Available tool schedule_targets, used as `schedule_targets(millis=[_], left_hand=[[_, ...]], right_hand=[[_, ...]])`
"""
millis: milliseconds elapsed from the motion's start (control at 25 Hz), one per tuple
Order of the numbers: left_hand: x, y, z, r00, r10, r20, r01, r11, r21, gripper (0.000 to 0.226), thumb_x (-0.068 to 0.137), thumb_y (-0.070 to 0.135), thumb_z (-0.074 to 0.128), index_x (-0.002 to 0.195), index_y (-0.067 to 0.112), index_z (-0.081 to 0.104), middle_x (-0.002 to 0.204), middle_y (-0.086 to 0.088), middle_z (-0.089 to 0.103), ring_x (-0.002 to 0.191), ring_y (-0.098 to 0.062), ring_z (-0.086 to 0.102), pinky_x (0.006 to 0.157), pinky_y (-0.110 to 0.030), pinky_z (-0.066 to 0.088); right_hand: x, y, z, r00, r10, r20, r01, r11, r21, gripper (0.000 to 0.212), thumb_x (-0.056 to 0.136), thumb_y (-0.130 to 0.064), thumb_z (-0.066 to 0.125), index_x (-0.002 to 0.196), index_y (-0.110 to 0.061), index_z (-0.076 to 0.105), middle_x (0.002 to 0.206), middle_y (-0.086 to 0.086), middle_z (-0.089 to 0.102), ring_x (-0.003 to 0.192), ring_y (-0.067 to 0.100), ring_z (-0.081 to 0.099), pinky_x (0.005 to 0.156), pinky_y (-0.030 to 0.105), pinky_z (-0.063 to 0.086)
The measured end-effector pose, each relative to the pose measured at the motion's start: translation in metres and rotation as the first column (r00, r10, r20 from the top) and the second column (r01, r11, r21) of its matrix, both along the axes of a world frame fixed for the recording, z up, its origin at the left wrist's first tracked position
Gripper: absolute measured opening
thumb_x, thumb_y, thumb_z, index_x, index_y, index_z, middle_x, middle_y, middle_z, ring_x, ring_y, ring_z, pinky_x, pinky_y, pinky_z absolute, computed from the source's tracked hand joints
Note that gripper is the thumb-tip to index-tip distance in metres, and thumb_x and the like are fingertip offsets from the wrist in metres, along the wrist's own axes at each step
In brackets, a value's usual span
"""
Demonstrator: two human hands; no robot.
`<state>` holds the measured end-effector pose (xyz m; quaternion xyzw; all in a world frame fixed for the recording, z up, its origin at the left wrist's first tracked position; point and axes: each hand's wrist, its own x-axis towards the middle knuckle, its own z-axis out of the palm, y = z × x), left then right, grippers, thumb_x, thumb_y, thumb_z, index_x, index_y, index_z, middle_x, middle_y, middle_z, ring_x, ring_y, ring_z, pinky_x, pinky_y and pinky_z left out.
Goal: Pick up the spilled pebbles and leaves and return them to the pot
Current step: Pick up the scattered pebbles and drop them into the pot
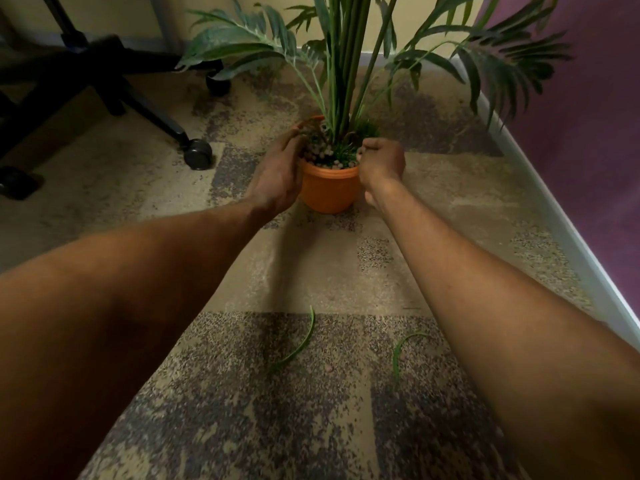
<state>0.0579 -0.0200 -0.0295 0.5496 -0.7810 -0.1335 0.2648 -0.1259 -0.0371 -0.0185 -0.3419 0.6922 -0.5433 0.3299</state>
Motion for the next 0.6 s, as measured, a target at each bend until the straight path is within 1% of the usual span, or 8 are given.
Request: schedule_targets(millis=[160,200,280,360,400,440,520,600], left_hand=[[0.007,0.008,-0.026,0.995,-0.02,0.103,0.021,1.0,-0.013,0.06,0.1,0.017,0.046,0.159,0.011,0.036,0.168,-0.014,0.03,0.154,-0.031,0.029,0.127,-0.045,0.028],[0.008,0.009,-0.031,0.991,-0.032,0.132,0.033,0.999,-0.005,0.063,0.099,0.018,0.047,0.16,0.012,0.033,0.169,-0.012,0.027,0.155,-0.031,0.027,0.127,-0.047,0.027],[0.011,0.01,-0.039,0.986,-0.038,0.16,0.038,0.999,0.0,0.068,0.098,0.02,0.047,0.163,0.015,0.027,0.171,-0.011,0.022,0.157,-0.031,0.023,0.129,-0.048,0.023],[0.012,0.012,-0.042,0.984,-0.04,0.175,0.041,0.999,0.0,0.07,0.099,0.022,0.048,0.164,0.016,0.022,0.172,-0.01,0.019,0.158,-0.029,0.02,0.13,-0.047,0.02],[0.013,0.013,-0.043,0.983,-0.043,0.181,0.045,0.999,-0.004,0.071,0.099,0.022,0.049,0.165,0.017,0.021,0.173,-0.009,0.018,0.158,-0.029,0.019,0.13,-0.047,0.02],[0.013,0.013,-0.043,0.98,-0.049,0.193,0.051,0.999,-0.008,0.072,0.1,0.023,0.049,0.165,0.016,0.02,0.173,-0.009,0.017,0.158,-0.028,0.019,0.13,-0.048,0.02],[0.015,0.014,-0.044,0.972,-0.065,0.227,0.069,0.998,-0.01,0.073,0.1,0.024,0.049,0.165,0.016,0.018,0.173,-0.009,0.016,0.159,-0.028,0.017,0.129,-0.052,0.02],[0.015,0.016,-0.044,0.965,-0.08,0.25,0.083,0.997,-0.003,0.074,0.1,0.025,0.048,0.165,0.015,0.016,0.174,-0.009,0.013,0.159,-0.029,0.015,0.128,-0.054,0.02]], right_hand=[[-0.002,-0.015,0.003,0.967,0.095,-0.236,-0.088,0.995,0.043,0.031,0.099,0.003,0.052,0.122,-0.009,0.069,0.12,0.007,0.07,0.108,0.018,0.066,0.081,0.022,0.049],[-0.004,-0.019,0.004,0.956,0.114,-0.272,-0.103,0.993,0.055,0.031,0.098,0.004,0.051,0.12,-0.011,0.068,0.116,0.005,0.069,0.105,0.017,0.065,0.078,0.017,0.047],[-0.007,-0.024,0.005,0.951,0.14,-0.277,-0.128,0.99,0.062,0.025,0.102,-0.001,0.046,0.11,-0.015,0.065,0.1,-0.002,0.065,0.09,0.011,0.06,0.06,0.003,0.041],[-0.01,-0.019,0.005,0.915,0.145,-0.375,-0.13,0.989,0.065,0.026,0.105,-0.006,0.041,0.109,-0.017,0.064,0.098,-0.002,0.066,0.082,0.005,0.059,0.053,0.002,0.038],[-0.01,-0.015,0.005,0.893,0.159,-0.421,-0.144,0.987,0.066,0.027,0.104,-0.004,0.042,0.114,-0.015,0.065,0.107,0.002,0.068,0.088,0.007,0.062,0.059,0.003,0.037],[-0.011,-0.008,0.004,0.87,0.172,-0.463,-0.168,0.985,0.05,0.032,0.102,0.0,0.043,0.122,-0.012,0.065,0.118,0.005,0.068,0.099,0.011,0.064,0.071,0.008,0.041],[-0.01,0.009,0.001,0.785,0.171,-0.595,-0.209,0.978,0.005,0.04,0.099,0.004,0.045,0.133,-0.012,0.061,0.134,0.007,0.062,0.118,0.017,0.06,0.087,0.02,0.042],[-0.007,0.03,-0.006,0.714,0.167,-0.68,-0.231,0.973,-0.004,0.042,0.101,0.0,0.049,0.141,-0.012,0.056,0.145,0.005,0.055,0.13,0.018,0.053,0.098,0.024,0.044]])
